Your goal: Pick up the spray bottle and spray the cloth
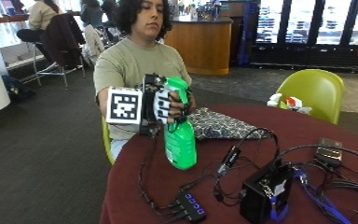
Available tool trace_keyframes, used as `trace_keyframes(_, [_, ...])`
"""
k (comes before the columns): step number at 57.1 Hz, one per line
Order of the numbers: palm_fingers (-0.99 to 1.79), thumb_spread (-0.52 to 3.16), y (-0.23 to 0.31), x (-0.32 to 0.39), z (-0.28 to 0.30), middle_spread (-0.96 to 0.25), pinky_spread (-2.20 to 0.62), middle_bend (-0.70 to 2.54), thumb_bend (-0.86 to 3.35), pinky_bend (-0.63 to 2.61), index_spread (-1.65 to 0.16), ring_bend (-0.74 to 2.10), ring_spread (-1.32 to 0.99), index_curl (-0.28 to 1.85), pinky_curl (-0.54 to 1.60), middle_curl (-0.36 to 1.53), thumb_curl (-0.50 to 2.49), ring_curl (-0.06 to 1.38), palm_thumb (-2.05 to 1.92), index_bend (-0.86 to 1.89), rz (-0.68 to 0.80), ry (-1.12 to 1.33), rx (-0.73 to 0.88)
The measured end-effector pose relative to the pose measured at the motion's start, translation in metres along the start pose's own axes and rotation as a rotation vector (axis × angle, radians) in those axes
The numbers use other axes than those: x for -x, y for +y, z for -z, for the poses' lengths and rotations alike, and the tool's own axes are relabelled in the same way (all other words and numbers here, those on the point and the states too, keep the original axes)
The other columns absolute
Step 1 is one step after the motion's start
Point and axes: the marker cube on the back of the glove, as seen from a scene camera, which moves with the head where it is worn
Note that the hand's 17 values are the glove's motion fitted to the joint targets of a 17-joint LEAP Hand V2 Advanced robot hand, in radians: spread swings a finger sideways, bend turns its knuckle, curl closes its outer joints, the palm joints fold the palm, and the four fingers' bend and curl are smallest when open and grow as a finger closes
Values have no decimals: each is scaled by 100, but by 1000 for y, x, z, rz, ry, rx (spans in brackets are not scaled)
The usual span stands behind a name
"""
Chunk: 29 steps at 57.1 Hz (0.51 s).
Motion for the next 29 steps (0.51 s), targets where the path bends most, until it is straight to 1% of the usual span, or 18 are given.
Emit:
trace_keyframes(2, [129,76,7,10,5,-16,-11,39,5,30,-27,50,-17,36,33,45,48,38,89,23,32,2,-13])
trace_keyframes(5, [133,69,15,31,10,-17,-16,43,4,35,-27,51,-18,38,35,46,51,40,92,20,34,12,-13])
trace_keyframes(8, [139,60,24,54,12,-18,-22,46,1,36,-28,53,-19,40,37,48,54,41,93,24,115,35,32])
trace_keyframes(10, [142,56,33,70,11,-19,-24,48,0,36,-28,53,-20,42,37,49,56,42,93,29,152,57,117])
trace_keyframes(14, [143,48,52,103,7,-20,-27,52,-2,37,-28,55,-21,45,38,50,59,44,94,34,161,115,331])
trace_keyframes(20, [141,41,83,140,-12,-21,-29,54,-2,39,-27,58,-22,49,39,52,63,45,95,38,190,278,601])
trace_keyframes(24, [140,38,97,149,-30,-21,-30,56,-2,40,-27,59,-23,50,40,52,65,46,95,39,152,434,788])
trace_keyframes(29, [139,34,108,145,-46,-21,-30,57,-2,41,-27,60,-23,52,40,53,68,47,95,40,101,579,954])
